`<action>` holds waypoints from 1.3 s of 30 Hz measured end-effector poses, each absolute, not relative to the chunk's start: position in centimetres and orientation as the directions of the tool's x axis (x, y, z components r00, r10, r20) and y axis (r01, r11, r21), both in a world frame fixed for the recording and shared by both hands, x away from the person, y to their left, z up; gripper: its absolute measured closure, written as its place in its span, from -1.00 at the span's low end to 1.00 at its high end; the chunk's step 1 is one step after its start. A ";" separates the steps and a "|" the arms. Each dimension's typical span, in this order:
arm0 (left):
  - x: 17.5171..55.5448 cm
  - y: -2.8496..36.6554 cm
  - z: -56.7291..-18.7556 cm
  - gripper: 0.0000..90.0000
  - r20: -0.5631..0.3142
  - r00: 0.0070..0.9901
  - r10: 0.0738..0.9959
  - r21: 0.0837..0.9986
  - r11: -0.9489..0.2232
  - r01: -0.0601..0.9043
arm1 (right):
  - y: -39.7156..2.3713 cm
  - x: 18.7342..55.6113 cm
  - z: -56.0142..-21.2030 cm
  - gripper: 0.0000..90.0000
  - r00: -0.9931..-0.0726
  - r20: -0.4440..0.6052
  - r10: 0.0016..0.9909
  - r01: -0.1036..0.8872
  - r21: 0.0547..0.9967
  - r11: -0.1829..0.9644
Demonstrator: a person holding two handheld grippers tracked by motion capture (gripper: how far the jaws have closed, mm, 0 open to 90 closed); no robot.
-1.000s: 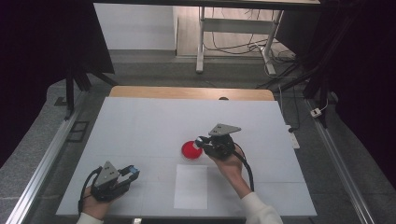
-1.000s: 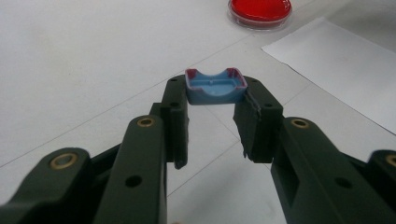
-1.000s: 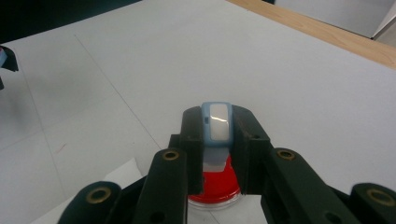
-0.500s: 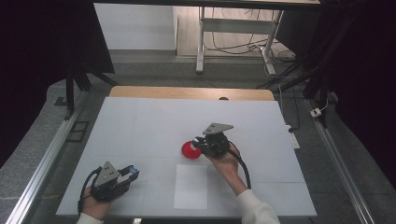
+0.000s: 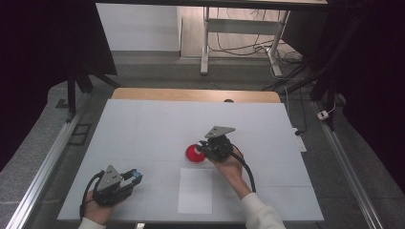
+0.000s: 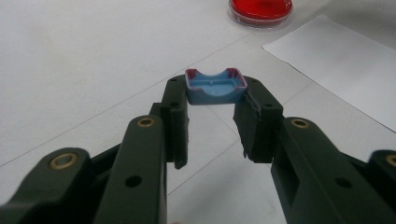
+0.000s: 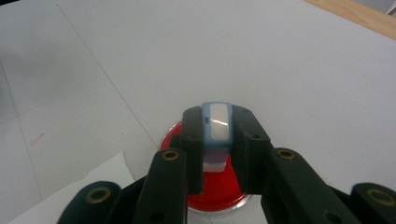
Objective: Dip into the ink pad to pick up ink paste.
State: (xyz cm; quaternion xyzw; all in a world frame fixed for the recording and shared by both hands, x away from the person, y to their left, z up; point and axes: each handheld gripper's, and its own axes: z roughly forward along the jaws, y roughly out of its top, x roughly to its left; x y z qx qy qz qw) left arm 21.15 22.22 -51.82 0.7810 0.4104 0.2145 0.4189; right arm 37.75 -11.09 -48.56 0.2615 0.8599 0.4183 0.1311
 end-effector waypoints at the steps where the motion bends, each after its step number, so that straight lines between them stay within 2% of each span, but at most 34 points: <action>1: 21.1 22.3 -51.8 0.46 -0.007 0.570 0.822 0.831 -0.312 0.460 | -11.0 37.7 -48.6 0.67 -0.828 -0.007 0.560 0.343 0.784 0.517; 15: 21.0 22.5 -52.0 0.46 -0.014 0.577 0.817 0.819 -0.322 0.475 | -11.0 38.2 -49.4 0.67 -0.844 -0.026 0.535 0.328 0.765 0.555; 39: 20.5 22.7 -52.0 0.46 -0.013 0.601 0.799 0.829 -0.328 0.454 | -10.7 38.1 -50.2 0.68 -0.824 -0.019 0.567 0.344 0.777 0.527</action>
